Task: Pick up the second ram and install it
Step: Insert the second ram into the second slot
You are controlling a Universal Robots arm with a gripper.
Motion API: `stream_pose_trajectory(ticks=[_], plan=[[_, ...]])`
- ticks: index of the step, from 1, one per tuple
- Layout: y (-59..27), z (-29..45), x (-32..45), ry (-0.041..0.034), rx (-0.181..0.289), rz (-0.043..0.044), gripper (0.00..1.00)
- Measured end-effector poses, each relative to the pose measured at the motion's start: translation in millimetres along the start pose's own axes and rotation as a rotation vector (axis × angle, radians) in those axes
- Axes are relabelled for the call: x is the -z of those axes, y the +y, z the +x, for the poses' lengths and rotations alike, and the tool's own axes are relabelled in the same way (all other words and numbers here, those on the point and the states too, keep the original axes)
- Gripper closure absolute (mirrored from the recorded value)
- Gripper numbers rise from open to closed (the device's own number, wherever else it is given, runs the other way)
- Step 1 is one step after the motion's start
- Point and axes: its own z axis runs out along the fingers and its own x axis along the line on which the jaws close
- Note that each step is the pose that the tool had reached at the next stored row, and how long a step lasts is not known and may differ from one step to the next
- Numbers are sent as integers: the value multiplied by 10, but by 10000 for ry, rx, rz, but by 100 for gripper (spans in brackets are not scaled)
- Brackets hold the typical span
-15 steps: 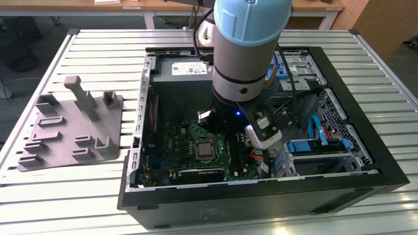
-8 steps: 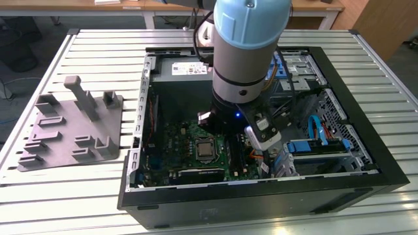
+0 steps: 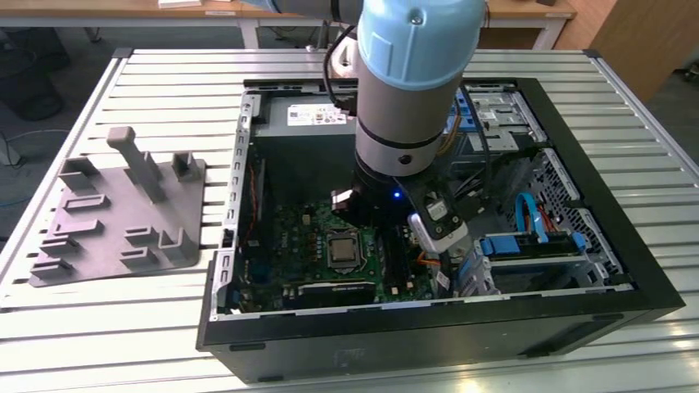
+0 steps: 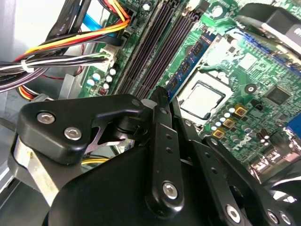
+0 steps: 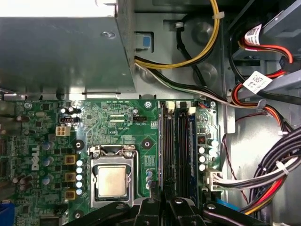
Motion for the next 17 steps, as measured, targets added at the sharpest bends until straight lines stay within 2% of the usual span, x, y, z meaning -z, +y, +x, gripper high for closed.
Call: stream_pose_trajectory(ticks=[5, 8, 11, 14, 17], plan=[[19, -37, -86, 2, 25, 34, 86], [17, -37, -130, -2, -6, 44, 86], [14, -37, -163, -8, -69, 90, 86], [14, -37, -169, -16, -148, 179, 86], [16, -56, -171, -26, -195, 329, 86]])
